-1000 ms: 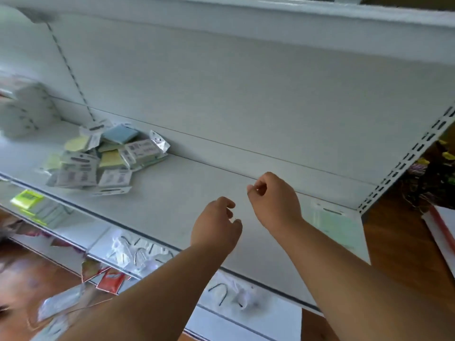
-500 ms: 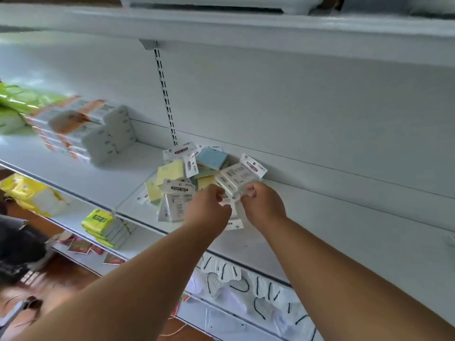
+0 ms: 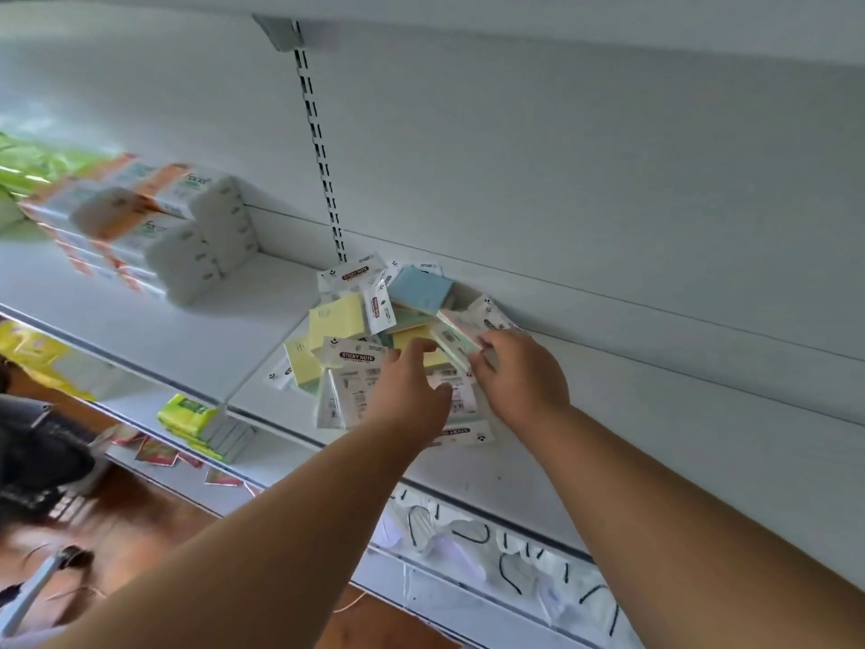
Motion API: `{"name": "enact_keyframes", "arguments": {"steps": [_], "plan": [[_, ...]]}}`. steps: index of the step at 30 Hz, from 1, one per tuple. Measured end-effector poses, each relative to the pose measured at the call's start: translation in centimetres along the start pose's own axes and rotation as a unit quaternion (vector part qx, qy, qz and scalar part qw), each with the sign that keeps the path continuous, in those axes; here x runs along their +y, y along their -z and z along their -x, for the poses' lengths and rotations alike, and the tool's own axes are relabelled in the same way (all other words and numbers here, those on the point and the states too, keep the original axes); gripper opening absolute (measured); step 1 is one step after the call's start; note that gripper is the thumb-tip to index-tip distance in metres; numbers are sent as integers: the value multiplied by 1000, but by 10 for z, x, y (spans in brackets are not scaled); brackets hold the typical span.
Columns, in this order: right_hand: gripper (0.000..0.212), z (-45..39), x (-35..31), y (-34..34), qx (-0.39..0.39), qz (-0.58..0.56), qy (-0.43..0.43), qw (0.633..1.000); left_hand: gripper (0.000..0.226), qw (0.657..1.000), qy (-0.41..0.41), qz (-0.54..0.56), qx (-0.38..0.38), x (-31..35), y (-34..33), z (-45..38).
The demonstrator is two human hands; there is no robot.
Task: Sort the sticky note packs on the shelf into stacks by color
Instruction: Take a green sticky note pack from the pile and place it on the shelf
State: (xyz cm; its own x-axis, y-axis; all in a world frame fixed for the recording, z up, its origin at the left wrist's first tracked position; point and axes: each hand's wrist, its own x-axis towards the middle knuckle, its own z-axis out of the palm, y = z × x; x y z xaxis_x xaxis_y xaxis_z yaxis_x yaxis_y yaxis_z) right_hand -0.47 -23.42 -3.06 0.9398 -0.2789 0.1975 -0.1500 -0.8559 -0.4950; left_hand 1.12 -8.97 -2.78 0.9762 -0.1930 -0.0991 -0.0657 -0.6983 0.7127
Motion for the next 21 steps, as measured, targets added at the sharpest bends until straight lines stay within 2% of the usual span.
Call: {"name": "enact_keyframes", "arguments": {"steps": [3, 5, 8, 10, 11, 13, 14, 16, 18, 21], "plan": [[28, 11, -8, 19, 53, -77, -24, 995, 80, 997, -72, -4, 27, -2, 0, 1], [23, 19, -11, 31, 35, -94, -31, 994, 80, 987, -141, -45, 60, 0, 5, -1], [13, 35, -12, 51, 22, -88, -43, 995, 45, 950, -278, -105, 95, 12, 8, -2], [12, 48, -11, 65, 97, -58, -69, 991, 22, 950, -301, -51, 73, 22, 4, 0], [15, 58, -10, 71, 156, -44, -96, 982, 14, 963, -266, 5, 52, 26, 0, 3], [20, 79, -7, 81, 219, -53, -186, 956, 10, 978, -112, 176, -10, 35, -7, 12], [25, 91, -6, 85, 205, -74, -246, 944, 10, 956, -32, 285, -57, 42, -13, 18], [38, 110, -1, 88, 115, -174, -347, 914, 10, 887, 72, 432, -144, 56, -26, 33], [38, 120, 8, 92, 86, -315, -397, 858, 14, 852, 93, 469, -210, 72, -43, 48], [18, 129, 37, 108, 168, -467, -425, 757, 24, 864, 52, 428, -261, 92, -72, 67]]}}
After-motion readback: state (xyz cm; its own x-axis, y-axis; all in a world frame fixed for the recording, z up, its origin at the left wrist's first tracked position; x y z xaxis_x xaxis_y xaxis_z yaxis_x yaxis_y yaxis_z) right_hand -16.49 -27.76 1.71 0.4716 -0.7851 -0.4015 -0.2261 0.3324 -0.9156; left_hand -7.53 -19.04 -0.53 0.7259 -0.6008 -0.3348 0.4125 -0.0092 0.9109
